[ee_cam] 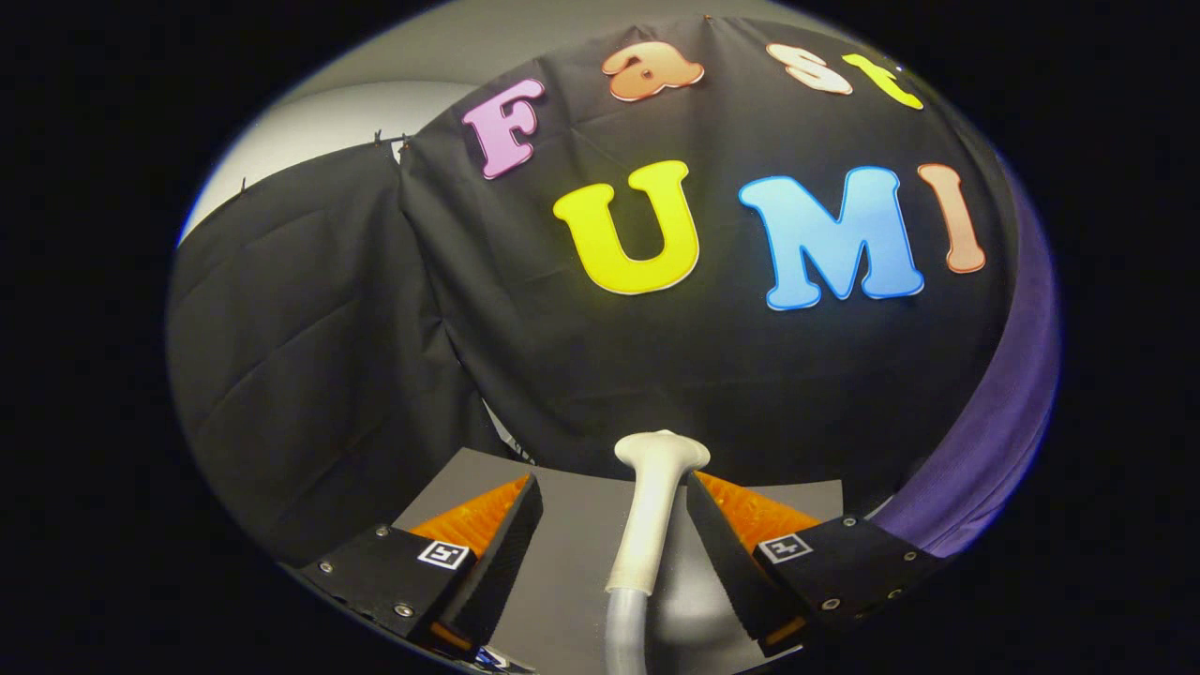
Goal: Iron the clothes twice with a garment steamer, once on the left side and once on the right side.
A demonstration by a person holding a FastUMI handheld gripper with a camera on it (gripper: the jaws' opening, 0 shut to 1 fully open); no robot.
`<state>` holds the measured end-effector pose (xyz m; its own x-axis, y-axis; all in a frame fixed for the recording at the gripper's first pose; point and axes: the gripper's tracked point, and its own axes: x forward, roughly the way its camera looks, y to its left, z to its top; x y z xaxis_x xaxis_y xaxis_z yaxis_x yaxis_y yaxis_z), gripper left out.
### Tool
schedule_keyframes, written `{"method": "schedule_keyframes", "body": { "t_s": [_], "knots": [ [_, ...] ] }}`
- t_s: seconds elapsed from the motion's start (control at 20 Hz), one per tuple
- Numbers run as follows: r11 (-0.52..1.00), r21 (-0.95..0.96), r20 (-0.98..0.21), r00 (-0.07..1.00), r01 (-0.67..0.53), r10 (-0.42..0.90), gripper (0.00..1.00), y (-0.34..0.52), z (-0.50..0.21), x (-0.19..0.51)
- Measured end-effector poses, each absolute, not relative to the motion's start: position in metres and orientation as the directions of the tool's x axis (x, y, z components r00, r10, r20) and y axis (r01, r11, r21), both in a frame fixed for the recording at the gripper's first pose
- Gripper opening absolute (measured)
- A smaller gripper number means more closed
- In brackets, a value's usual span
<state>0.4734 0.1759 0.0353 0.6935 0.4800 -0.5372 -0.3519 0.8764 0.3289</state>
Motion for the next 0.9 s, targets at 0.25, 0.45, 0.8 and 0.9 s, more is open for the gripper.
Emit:
{"method": "schedule_keyframes", "body": {
  "t_s": [0.25, 0.45, 0.8, 0.9],
  "knots": [
    [0.876, 0.345, -0.621, 0.618, -0.336, 0.482, 0.96, 0.19, -0.009, 0.487],
    [0.884, 0.336, -0.676, 0.57, -0.325, 0.467, 0.96, 0.199, -0.038, 0.493],
    [0.884, 0.4, -0.751, 0.466, -0.242, 0.467, 0.86, 0.199, -0.072, 0.497],
    [0.888, 0.401, -0.771, 0.44, -0.225, 0.46, 0.78, 0.195, -0.081, 0.496]
  ]
}}
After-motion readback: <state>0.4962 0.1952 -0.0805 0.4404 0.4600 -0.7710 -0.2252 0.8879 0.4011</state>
